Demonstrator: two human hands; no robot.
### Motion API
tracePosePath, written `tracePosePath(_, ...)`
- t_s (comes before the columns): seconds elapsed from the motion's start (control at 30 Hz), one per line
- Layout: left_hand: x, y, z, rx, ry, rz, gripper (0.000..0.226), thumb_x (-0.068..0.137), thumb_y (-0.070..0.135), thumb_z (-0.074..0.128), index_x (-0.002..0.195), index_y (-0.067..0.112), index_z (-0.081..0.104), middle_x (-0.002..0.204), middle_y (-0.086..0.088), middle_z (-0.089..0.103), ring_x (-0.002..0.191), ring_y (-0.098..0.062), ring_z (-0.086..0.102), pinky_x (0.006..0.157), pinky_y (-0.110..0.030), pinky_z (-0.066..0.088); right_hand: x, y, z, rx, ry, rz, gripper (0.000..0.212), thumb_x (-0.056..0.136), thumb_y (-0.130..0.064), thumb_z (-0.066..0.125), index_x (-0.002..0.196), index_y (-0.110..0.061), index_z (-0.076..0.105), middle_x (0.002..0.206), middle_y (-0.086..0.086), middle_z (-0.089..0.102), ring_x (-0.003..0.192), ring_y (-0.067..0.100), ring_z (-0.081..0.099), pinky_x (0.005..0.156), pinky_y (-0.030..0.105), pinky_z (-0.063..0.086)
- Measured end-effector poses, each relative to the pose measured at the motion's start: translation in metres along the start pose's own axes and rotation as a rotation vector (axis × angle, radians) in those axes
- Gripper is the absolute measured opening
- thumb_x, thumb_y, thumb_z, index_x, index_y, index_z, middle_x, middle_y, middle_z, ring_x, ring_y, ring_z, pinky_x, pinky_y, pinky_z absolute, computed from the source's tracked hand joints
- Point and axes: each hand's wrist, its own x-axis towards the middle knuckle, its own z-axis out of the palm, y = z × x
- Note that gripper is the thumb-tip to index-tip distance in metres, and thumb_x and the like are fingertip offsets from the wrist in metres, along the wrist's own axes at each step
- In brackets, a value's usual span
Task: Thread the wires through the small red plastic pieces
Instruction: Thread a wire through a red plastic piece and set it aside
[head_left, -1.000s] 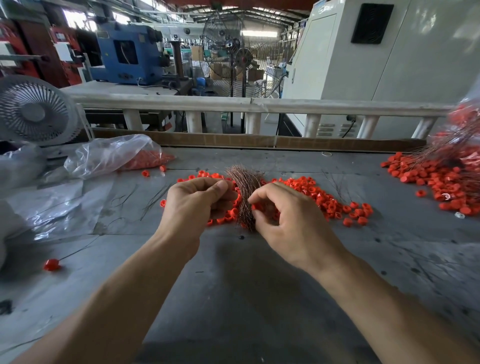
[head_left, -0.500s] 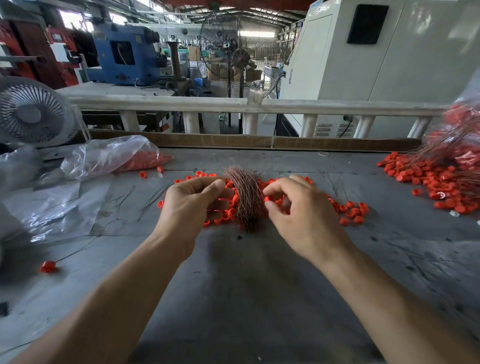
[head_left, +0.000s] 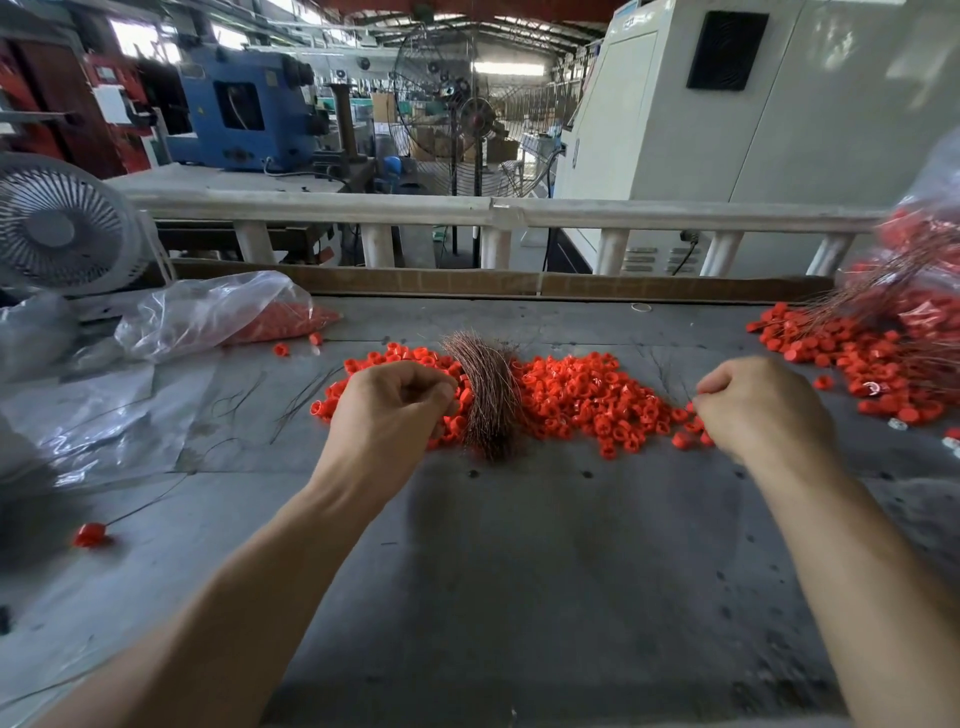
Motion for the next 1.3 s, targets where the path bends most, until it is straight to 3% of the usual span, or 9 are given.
tracePosePath(0.07,0.000,-0.002,0.000,0.040,-0.001,0.008,0.018,0.094,0.011,0.069,0.085,0.025,0.076,0.075,0.004,0.076,0.055,-0.004,0.061,0.053,-0.022,0.048,0.003,0.002,0.000,-0.026,0.000,0.012,0.016,0.081,-0.016,0.071,0.074,-0.031,0.068,0.105,0.005,0.076,0.106,0.032,0.067,0.089,0.036,0.050)
tracePosePath(0.2,-0.001,-0.002,0.002,0.107,0.004,0.030,0.019,0.091,0.012,0.071,0.080,0.026,0.076,0.072,0.005,0.075,0.054,-0.003,0.060,0.053,-0.023,0.051,0.003,0.005,0.001,-0.068,-0.014,0.006,0.027,0.080,-0.020,0.076,0.062,-0.032,0.059,0.106,0.006,0.074,0.105,0.033,0.066,0.092,0.038,0.050)
tracePosePath(0.3,-0.002,-0.001,0.004,0.141,-0.005,0.036,0.016,0.090,0.016,0.074,0.079,0.028,0.076,0.071,0.003,0.075,0.057,-0.007,0.061,0.060,-0.035,0.056,0.001,0.004,0.000,-0.068,-0.002,-0.009,0.023,0.078,-0.022,0.079,0.067,-0.030,0.060,0.101,0.006,0.074,0.105,0.033,0.066,0.091,0.038,0.050)
tracePosePath(0.4,-0.002,-0.002,0.005,0.170,-0.011,0.039,0.014,0.089,0.018,0.075,0.080,0.029,0.077,0.069,0.009,0.073,0.060,-0.008,0.063,0.071,-0.043,0.060,-0.002,0.002,0.002,0.002,0.012,-0.083,0.009,0.082,-0.026,0.077,0.087,-0.026,0.070,0.080,-0.002,0.072,0.099,0.031,0.069,0.090,0.038,0.053)
tracePosePath(0.47,-0.003,-0.001,0.005,0.193,-0.007,0.044,0.015,0.088,0.019,0.076,0.079,0.031,0.077,0.067,0.015,0.071,0.061,-0.006,0.062,0.073,-0.042,0.061,-0.008,-0.004,0.005,0.118,0.016,-0.177,0.009,0.087,-0.028,0.072,0.096,-0.025,0.074,0.081,-0.003,0.075,0.085,0.028,0.073,0.087,0.040,0.057)
tracePosePath(0.63,-0.003,-0.002,0.006,0.278,-0.006,0.067,0.015,0.089,0.020,0.077,0.080,0.032,0.076,0.073,0.016,0.071,0.067,-0.002,0.064,0.073,-0.033,0.060,-0.030,-0.024,0.018,0.272,-0.050,-0.417,0.006,0.087,-0.028,0.075,0.082,-0.033,0.074,0.084,-0.012,0.074,0.082,0.015,0.069,0.082,0.036,0.057)
tracePosePath(0.83,-0.006,-0.001,0.007,0.482,-0.072,0.063,0.020,0.080,0.044,0.083,0.072,0.028,0.074,0.067,0.010,0.071,0.062,-0.005,0.064,0.057,-0.027,0.052,-0.053,-0.039,0.032,0.311,-0.200,-0.690,0.004,0.088,-0.027,0.077,0.086,-0.030,0.076,0.082,-0.018,0.072,0.080,0.000,0.064,0.079,0.029,0.052)
tracePosePath(1.13,-0.006,-0.001,0.003,0.642,-0.107,0.067,0.015,0.083,0.030,0.081,0.070,0.029,0.073,0.068,0.014,0.069,0.067,-0.004,0.065,0.064,-0.030,0.057,-0.065,-0.046,0.034,0.366,-0.183,-0.797,0.004,0.090,-0.028,0.075,0.094,-0.029,0.076,0.087,-0.018,0.070,0.080,0.003,0.062,0.078,0.032,0.053)
tracePosePath(1.3,-0.006,-0.002,0.003,0.670,-0.106,0.065,0.010,0.084,0.030,0.079,0.075,0.028,0.075,0.073,0.014,0.068,0.072,-0.007,0.064,0.069,-0.034,0.058,-0.073,-0.051,0.037,0.371,-0.191,-0.872,0.013,0.089,-0.025,0.077,0.102,-0.028,0.075,0.086,-0.018,0.064,0.076,0.004,0.057,0.072,0.019,0.046)
